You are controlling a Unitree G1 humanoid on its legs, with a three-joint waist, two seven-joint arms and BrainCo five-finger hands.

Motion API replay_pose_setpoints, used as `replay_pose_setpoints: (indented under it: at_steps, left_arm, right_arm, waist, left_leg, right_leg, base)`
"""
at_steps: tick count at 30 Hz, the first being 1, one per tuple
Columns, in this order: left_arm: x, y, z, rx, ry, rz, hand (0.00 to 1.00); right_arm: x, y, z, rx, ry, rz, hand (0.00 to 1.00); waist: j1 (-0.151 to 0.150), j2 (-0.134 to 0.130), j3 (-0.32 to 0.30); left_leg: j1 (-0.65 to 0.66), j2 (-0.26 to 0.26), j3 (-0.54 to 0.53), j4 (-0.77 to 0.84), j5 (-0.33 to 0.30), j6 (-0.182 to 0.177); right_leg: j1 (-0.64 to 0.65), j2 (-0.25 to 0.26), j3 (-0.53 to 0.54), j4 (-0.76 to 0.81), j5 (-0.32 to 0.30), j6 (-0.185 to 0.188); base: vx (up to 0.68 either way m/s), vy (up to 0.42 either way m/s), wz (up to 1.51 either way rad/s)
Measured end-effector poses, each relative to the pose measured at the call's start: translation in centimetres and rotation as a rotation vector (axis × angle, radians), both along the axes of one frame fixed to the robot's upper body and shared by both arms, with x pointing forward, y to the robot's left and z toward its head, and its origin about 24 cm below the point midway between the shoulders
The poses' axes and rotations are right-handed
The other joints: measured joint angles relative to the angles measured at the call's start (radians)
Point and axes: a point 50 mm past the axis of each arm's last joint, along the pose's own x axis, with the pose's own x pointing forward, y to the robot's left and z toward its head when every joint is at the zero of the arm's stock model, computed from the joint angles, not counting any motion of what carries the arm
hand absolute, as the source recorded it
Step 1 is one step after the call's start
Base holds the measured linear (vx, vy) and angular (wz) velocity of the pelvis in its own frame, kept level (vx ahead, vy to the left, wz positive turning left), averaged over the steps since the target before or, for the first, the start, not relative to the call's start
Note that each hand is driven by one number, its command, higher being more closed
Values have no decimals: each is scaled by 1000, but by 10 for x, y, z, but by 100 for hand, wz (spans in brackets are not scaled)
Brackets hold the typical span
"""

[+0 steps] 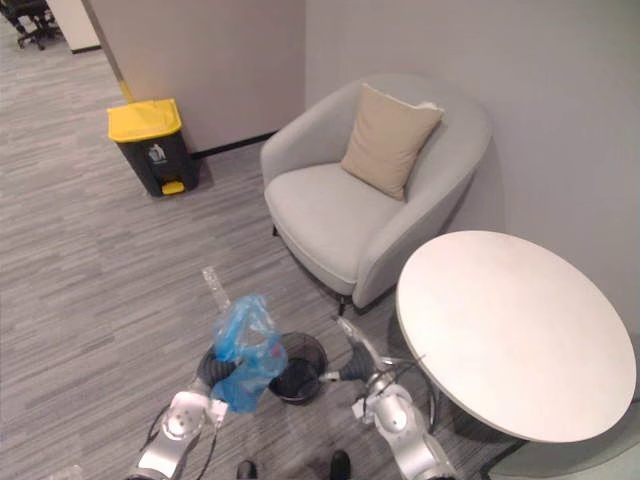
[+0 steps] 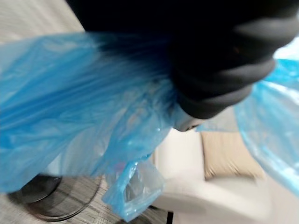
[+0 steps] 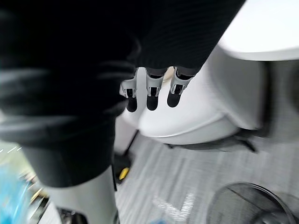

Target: Gather rubbish on tea table into small bin, then transfer packed bag to large trash can.

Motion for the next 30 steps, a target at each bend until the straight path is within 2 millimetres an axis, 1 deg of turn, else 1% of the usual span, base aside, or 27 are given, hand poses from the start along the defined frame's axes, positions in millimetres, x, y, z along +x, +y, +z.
replay_pose_setpoints:
  at_steps: [2, 6, 9, 11, 15, 17, 19, 23, 25, 26, 27, 28, 29, 30]
  left_arm:
    - [-6, 5, -8, -17, 45, 34, 100]
    - [-25, 13, -26, -38, 154, 93, 100]
    - [-37, 20, -37, -69, 231, 150, 100]
    - [-48, 23, -47, -79, 291, 182, 100]
    - [-59, 23, -56, -81, 362, 197, 100]
    - [-63, 25, -58, -93, 379, 218, 100]
    - [-61, 26, -58, -99, 372, 230, 100]
    - [-62, 26, -61, -109, 398, 247, 100]
    - [-53, 25, -59, -111, 381, 241, 100]
    - [-49, 25, -58, -112, 372, 237, 100]
    - [-44, 25, -56, -113, 359, 232, 100]
    - [-39, 24, -54, -113, 346, 226, 100]
    - [-37, 23, -53, -114, 339, 224, 100]
    - [-30, 22, -49, -119, 309, 217, 100]
  right_arm:
    - [-2, -5, -7, 42, 38, -58, 0]
    - [-16, -18, -35, 120, 181, -213, 0]
    - [-36, -32, -62, 151, 333, -333, 0]
    - [-57, -45, -82, 171, 461, -444, 0]
    - [-74, -52, -96, 186, 564, -546, 0]
    - [-75, -52, -99, 188, 585, -560, 0]
    - [-75, -52, -101, 192, 600, -579, 0]
    - [-69, -55, -101, 195, 604, -616, 0]
    - [-58, -56, -97, 196, 582, -624, 0]
    - [-55, -56, -96, 196, 574, -623, 0]
    - [-53, -55, -95, 195, 571, -624, 0]
    - [-54, -55, -96, 193, 574, -627, 0]
    - [-54, -56, -96, 191, 575, -630, 0]
    - [-55, -54, -96, 194, 572, -633, 0]
  waist:
    - [0, 0, 0]
    - [1, -1, 0]
    - [3, 0, 1]
    - [6, 0, 2]
    - [8, 0, 9]
    - [8, 0, 22]
    - [9, -2, 41]
    - [9, -4, 75]
    - [9, -7, 116]
    - [9, -8, 127]
    - [9, -12, 132]
    - [8, -13, 137]
    - [9, -9, 138]
    - [1, 2, 146]
  left_leg:
    - [3, 0, 0, -2, 0, 0]
    - [11, -1, 2, -15, 5, 0]
    - [11, -1, 3, -15, 5, 0]
    - [13, -1, 6, -15, 5, 0]
    - [20, -1, 21, -15, 5, -1]
    - [28, -2, 32, -15, 4, 0]
    - [30, -3, 43, -15, 5, 0]
    - [22, -7, 58, -11, 4, 1]
    - [-14, -11, 56, 44, -15, 11]
    - [-41, -12, 52, 80, -29, 14]
    - [-77, -18, 43, 130, -43, 21]
    - [-101, -26, 27, 176, -58, 31]
    - [-115, -25, 15, 190, -60, 35]
    - [-132, -18, -16, 210, -68, 40]
  right_leg:
    - [2, -1, 1, 0, 0, 0]
    - [2, -1, 2, -1, -1, 1]
    - [2, -1, 3, -1, -4, 6]
    - [2, -1, 5, 0, -3, 4]
    - [2, 0, 18, 0, 0, 1]
    - [3, 0, 31, 0, 1, 2]
    - [-1, -1, 40, 0, 4, 6]
    - [-24, -4, 59, 18, 2, 16]
    - [-78, -16, 61, 109, -33, 20]
    - [-110, -23, 61, 161, -51, 19]
    - [-145, -35, 64, 224, -74, 23]
    - [-159, -48, 61, 265, -92, 36]
    - [-155, -51, 59, 272, -97, 44]
    - [-184, -54, 90, 437, -195, 60]
  base:
    - [0, 0, 0]
    - [0, 0, 0]
    - [0, 0, 0]
    - [0, 0, 0]
    - [6, 2, -9]
    - [-7, 5, -19]
    - [-24, 5, -14]
    - [-30, 10, -13]
    - [-50, 22, 0]
    - [-56, 24, 12]
    - [-42, 29, 26]
    - [-41, 36, 28]
    - [-42, 28, 63]
    - [-38, 2, 82]
